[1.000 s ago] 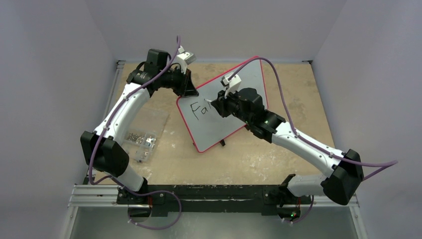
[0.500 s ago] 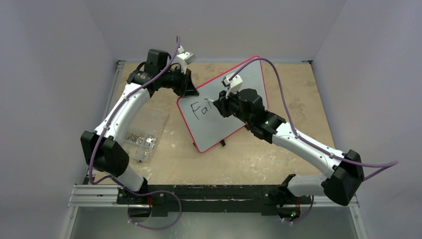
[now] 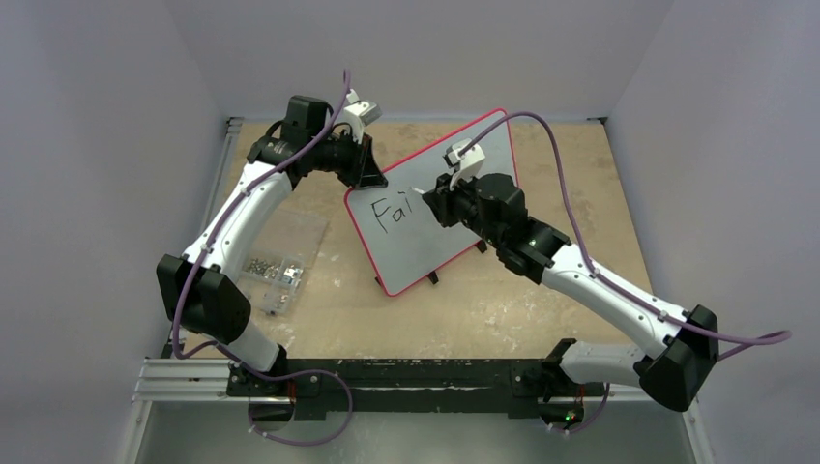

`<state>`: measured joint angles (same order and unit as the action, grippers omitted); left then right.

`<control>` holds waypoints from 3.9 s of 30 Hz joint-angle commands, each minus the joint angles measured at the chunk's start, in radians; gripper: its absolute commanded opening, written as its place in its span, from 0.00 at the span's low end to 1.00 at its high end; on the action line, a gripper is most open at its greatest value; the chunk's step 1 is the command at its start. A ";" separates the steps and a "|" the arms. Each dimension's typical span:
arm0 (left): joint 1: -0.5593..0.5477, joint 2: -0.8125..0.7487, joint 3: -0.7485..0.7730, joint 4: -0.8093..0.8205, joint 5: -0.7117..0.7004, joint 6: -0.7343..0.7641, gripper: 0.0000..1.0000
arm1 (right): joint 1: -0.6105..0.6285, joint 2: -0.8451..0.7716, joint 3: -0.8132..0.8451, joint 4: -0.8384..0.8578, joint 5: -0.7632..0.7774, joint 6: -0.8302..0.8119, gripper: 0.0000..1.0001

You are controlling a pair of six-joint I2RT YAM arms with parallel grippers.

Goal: Write a sentence on the whiteboard

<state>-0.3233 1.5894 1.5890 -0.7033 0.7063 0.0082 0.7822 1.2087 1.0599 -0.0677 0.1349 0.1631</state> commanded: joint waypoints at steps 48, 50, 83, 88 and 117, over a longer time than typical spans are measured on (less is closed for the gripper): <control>-0.002 -0.048 0.006 0.026 -0.090 0.069 0.00 | -0.054 -0.001 0.012 -0.009 -0.032 0.003 0.00; -0.002 -0.048 0.006 0.025 -0.090 0.068 0.00 | -0.054 -0.019 0.009 0.003 -0.069 0.004 0.00; -0.002 -0.050 0.008 0.027 -0.079 0.064 0.00 | -0.060 0.030 -0.017 0.031 -0.006 0.040 0.00; -0.002 -0.053 0.008 0.028 -0.078 0.064 0.00 | -0.061 0.010 -0.059 0.028 -0.010 0.047 0.00; -0.002 -0.057 0.006 0.030 -0.070 0.062 0.00 | -0.060 -0.002 -0.037 -0.006 0.060 0.019 0.00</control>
<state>-0.3286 1.5745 1.5890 -0.7231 0.6926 0.0193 0.7254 1.2106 0.9604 -0.0944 0.1658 0.1997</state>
